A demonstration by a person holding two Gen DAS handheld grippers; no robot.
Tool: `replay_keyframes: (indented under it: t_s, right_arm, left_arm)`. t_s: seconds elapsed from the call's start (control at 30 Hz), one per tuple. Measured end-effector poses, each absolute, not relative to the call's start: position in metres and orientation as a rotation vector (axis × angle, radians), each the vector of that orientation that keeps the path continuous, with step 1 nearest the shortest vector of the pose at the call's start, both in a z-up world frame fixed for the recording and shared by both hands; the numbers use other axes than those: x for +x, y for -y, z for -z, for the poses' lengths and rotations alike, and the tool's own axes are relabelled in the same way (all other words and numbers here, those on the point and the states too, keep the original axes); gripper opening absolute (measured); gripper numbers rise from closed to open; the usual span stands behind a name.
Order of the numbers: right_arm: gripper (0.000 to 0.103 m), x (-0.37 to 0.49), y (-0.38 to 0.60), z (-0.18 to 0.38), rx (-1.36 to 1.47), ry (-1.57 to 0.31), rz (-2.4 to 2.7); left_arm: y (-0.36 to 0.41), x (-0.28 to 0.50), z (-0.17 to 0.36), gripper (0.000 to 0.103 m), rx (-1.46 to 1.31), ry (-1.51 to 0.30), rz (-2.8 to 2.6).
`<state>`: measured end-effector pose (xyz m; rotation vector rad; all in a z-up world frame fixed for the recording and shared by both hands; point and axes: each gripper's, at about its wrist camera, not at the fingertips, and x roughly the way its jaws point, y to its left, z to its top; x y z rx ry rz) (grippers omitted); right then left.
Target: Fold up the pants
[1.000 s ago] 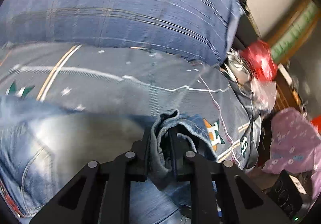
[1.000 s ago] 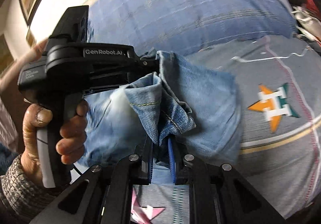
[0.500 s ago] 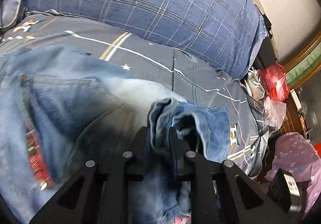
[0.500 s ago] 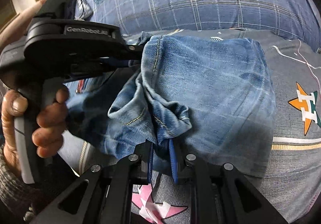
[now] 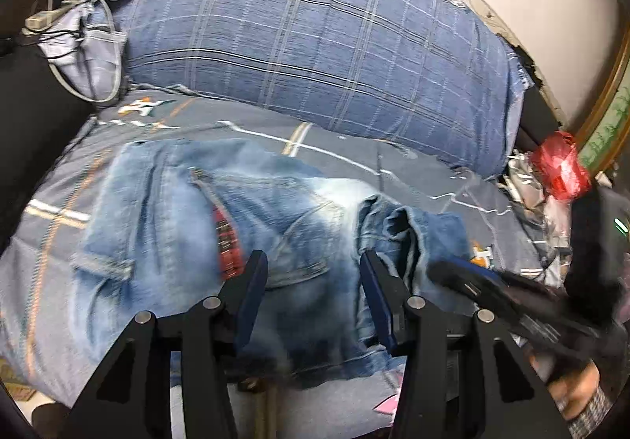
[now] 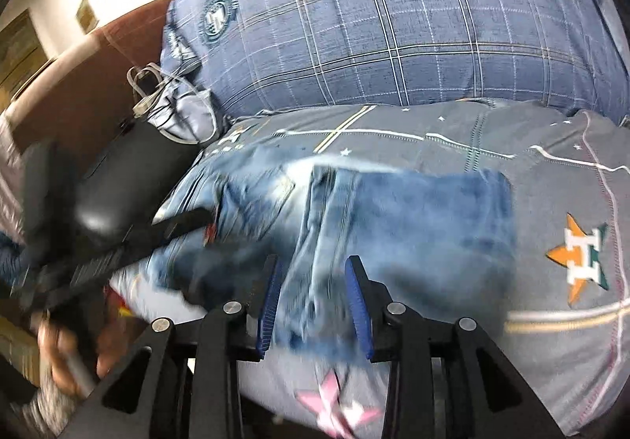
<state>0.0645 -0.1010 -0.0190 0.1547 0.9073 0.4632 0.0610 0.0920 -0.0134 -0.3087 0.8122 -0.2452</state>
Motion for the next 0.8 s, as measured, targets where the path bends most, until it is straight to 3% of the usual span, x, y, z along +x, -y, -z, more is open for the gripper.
replay_keyframes:
  t_s: [0.23, 0.5, 0.67, 0.8]
  right_arm:
    - [0.04, 0.13, 0.077, 0.087, 0.3, -1.1, -0.447]
    - [0.041, 0.099, 0.077, 0.049, 0.264, -1.02, -0.462]
    - [0.052, 0.069, 0.081, 0.023, 0.227, -0.936, -0.469]
    - [0.057, 0.052, 0.089, 0.034, 0.25, -0.951, -0.455]
  left_arm:
    - [-0.116, 0.034, 0.011, 0.048, -0.281, -0.784, 0.168]
    - [-0.136, 0.024, -0.005, 0.053, -0.349, -0.732, 0.138]
    - [-0.133, 0.018, -0.01, 0.054, -0.342, -0.721, 0.119]
    - [-0.132, 0.013, -0.011, 0.054, -0.33, -0.719, 0.097]
